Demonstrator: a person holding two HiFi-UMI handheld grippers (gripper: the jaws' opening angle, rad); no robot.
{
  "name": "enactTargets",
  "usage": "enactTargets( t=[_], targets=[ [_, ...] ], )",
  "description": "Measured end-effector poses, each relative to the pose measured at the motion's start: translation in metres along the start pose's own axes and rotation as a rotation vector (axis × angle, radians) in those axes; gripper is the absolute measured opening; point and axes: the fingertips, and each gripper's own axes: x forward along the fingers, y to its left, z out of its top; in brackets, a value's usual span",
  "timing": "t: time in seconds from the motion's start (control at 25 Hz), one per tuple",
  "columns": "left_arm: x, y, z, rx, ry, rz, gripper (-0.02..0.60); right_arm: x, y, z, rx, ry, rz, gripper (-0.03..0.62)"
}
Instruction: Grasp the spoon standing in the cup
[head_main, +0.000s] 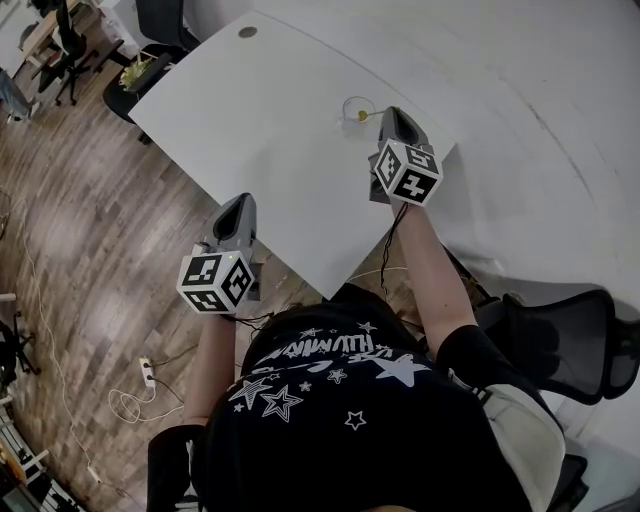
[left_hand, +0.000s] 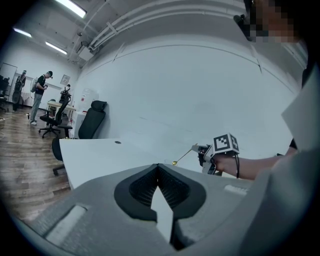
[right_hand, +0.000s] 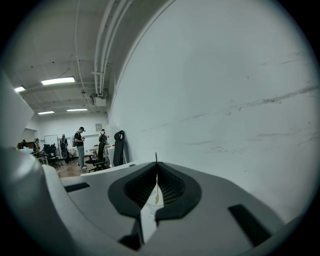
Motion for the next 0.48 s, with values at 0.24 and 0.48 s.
enactTargets(
  t=[0.24, 0.48],
  targets=[
    [-0.020, -0.006, 0.002, 0.014, -0.009, -0.037, 0.008, -0.032, 0.009, 0.016, 0.003, -0.046, -0.010, 0.015],
    [-0.045, -0.012, -0.003, 0.032, -0.011, -0.083, 0.008, -0.073, 0.021, 0.019, 0.018, -0.080, -0.030, 0.015]
  ],
)
